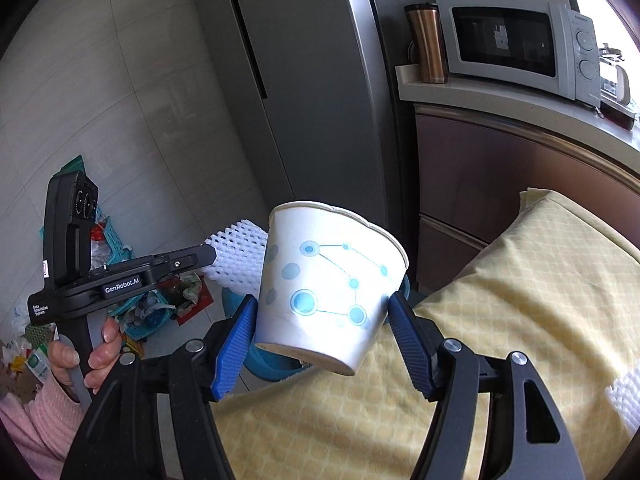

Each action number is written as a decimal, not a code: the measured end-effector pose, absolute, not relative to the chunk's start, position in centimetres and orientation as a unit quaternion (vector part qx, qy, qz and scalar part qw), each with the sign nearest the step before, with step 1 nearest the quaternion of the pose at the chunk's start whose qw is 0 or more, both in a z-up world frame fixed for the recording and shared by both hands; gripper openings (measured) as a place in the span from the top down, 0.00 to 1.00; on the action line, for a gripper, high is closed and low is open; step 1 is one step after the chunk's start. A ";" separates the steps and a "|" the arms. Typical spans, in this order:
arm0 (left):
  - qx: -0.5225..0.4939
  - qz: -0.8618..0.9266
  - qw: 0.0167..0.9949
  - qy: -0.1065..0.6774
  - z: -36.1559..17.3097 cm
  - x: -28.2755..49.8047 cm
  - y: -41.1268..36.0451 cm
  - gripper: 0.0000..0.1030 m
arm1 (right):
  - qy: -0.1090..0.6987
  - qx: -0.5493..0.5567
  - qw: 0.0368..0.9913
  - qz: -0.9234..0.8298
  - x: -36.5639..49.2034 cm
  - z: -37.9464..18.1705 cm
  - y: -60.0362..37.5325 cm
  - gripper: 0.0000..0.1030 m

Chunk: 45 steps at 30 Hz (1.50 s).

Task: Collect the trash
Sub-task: 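Carry the foam net and paper cup over the blue bin and open both tools, then move both open tools back over the table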

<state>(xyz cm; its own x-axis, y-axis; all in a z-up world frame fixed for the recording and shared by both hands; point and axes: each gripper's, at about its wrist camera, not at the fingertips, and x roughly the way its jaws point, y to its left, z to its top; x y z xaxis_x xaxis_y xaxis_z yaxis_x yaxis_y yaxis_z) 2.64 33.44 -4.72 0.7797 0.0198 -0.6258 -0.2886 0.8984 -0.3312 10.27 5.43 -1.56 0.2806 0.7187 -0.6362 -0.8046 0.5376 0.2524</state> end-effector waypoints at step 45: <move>-0.208 0.098 0.895 0.382 -10.8 7.8 32.3 0.67 | 0.439 -0.095 0.777 0.440 13.3 -6.1 11.2 0.33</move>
